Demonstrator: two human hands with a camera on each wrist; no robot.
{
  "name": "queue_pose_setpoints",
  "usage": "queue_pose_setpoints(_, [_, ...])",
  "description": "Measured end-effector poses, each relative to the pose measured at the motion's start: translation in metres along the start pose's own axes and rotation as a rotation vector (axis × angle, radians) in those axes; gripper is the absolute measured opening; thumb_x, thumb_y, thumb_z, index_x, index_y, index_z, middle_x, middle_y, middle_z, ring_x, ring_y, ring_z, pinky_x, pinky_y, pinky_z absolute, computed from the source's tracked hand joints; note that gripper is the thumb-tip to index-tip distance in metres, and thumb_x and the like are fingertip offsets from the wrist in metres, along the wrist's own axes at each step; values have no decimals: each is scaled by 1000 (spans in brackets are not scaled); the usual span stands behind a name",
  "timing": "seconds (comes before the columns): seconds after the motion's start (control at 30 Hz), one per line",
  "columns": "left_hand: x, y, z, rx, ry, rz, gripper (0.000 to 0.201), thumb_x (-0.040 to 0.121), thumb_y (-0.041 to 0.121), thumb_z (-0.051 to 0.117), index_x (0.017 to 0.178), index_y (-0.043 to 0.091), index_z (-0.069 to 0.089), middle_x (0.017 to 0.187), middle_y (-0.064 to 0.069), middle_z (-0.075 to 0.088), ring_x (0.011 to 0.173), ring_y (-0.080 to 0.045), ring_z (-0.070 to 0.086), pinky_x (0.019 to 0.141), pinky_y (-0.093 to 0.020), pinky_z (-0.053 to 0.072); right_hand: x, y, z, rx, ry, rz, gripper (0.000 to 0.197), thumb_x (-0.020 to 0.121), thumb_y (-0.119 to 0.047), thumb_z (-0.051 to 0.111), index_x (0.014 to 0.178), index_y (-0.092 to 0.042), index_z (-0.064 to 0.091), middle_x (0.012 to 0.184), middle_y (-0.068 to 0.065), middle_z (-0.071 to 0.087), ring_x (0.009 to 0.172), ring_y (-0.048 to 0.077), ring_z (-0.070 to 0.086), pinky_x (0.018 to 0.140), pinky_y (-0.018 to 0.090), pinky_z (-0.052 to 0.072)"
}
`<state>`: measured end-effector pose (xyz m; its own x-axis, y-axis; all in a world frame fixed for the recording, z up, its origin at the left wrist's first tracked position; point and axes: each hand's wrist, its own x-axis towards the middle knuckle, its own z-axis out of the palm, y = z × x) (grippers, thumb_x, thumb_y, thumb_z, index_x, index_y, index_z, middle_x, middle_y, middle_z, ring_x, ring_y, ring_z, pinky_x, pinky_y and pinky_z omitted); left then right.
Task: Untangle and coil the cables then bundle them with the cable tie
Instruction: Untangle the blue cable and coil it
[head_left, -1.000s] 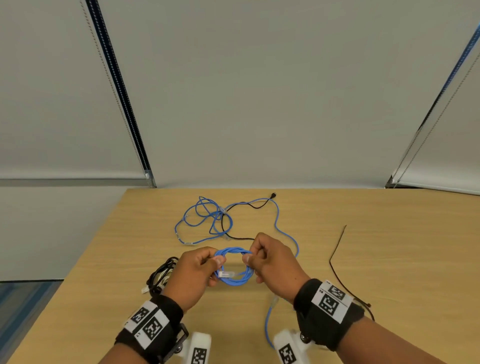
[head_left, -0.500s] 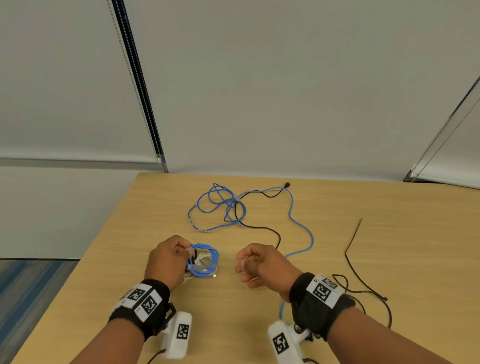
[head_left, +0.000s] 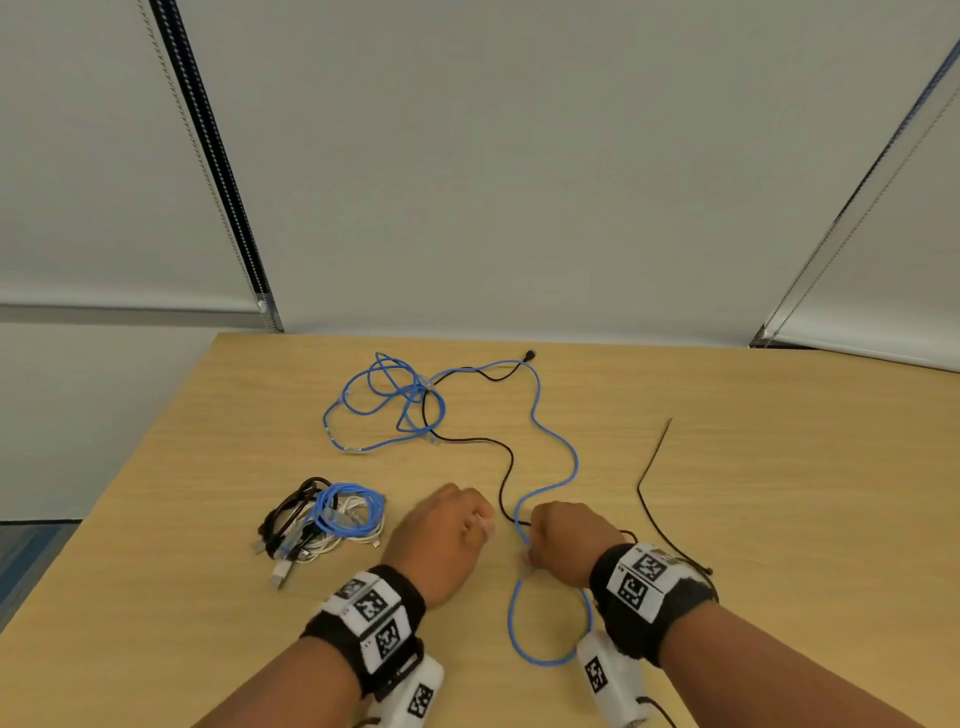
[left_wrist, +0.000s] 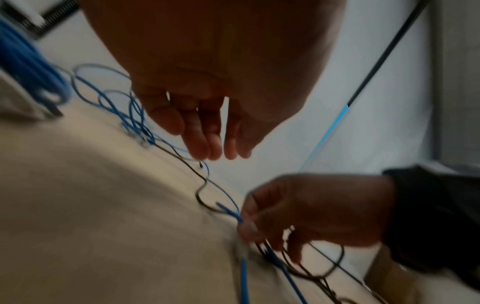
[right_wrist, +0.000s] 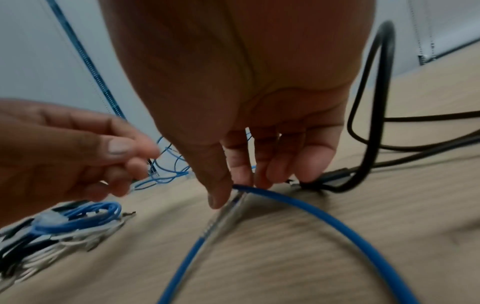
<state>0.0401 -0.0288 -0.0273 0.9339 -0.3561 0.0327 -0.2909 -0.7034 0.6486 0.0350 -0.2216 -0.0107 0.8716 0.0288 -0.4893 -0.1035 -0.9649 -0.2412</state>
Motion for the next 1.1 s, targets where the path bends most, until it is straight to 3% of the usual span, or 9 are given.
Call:
queue_pose_setpoints(0.2, [9, 21, 22, -47, -157, 30, 64, 95, 18, 51, 147, 50, 33, 110, 6, 54, 101, -15, 57, 91, -35, 50, -16, 6, -30, 246, 163, -159, 13, 92, -21, 55, 79, -20, 57, 79, -3, 65, 78, 21, 61, 65, 32, 46])
queue_pose_setpoints(0.37, [33, 61, -5, -629, 50, 50, 64, 91, 31, 61, 146, 49, 32, 105, 7, 71, 91, -15, 70, 86, -29, 53, -41, 5, -94, 947, 288, -219, 10, 97, -13, 56, 87, -14, 60, 74, 6, 74, 65, 16, 66, 59, 31, 52])
queue_pose_setpoints(0.5, [21, 88, -14, -804, -177, 141, 40, 80, 48, 70, 119, 45, 59, 86, 3, 74, 76, -25, 72, 76, -40, 58, -55, 13, -133, 1244, 343, -226, 7, 101, -15, 57, 94, -13, 58, 81, 9, 74, 70, 17, 72, 59, 32, 58])
queue_pose_setpoints(0.6, [2, 85, -21, -783, -307, 233, 23, 87, 45, 69, 98, 25, 74, 66, 0, 69, 54, -15, 61, 56, -29, 52, -59, 33, -150, 1281, 465, -177, 6, 100, -12, 57, 105, -15, 55, 80, 10, 71, 66, 18, 71, 63, 37, 60])
queue_pose_setpoints(0.7, [-10, 74, -37, -730, -222, 234, 26, 89, 46, 62, 85, 24, 75, 55, 8, 56, 50, -9, 48, 50, -21, 41, -62, 57, -158, 1227, 519, -98, 25, 101, -11, 55, 121, -26, 52, 80, 12, 69, 67, 22, 68, 62, 37, 59])
queue_pose_setpoints(0.83, [3, 76, -61, -722, 24, 192, 25, 93, 31, 54, 76, 23, 71, 49, 10, 45, 51, -10, 40, 50, -17, 36, -62, 64, -151, 448, 556, -5, 20, 101, -39, 52, 97, -25, 66, 90, 3, 69, 84, 22, 65, 76, 35, 51])
queue_pose_setpoints(0.9, [13, 83, -70, -692, 56, 197, 26, 92, 26, 52, 78, 16, 71, 47, 10, 45, 51, -9, 40, 53, -23, 39, -67, 48, -148, 354, 624, -184, 26, 95, -55, 51, 92, -35, 66, 98, -6, 67, 93, 12, 63, 79, 27, 46])
queue_pose_setpoints(1.0, [22, 95, -82, -695, 51, 193, 28, 93, 30, 51, 80, 15, 70, 48, 8, 45, 51, -13, 42, 52, -24, 39, -76, 14, -138, 521, 445, -544, 47, 85, -65, 57, 124, -40, 63, 114, -17, 67, 110, -4, 61, 90, 11, 44])
queue_pose_setpoints(1.1, [29, 104, -98, -857, 81, 166, 28, 94, 32, 52, 78, 15, 66, 51, 2, 49, 46, -17, 42, 54, -30, 41, -72, 4, -130, 651, 257, -641, 22, 98, -36, 62, 113, -21, 68, 90, -6, 73, 93, 9, 70, 95, 33, 52])
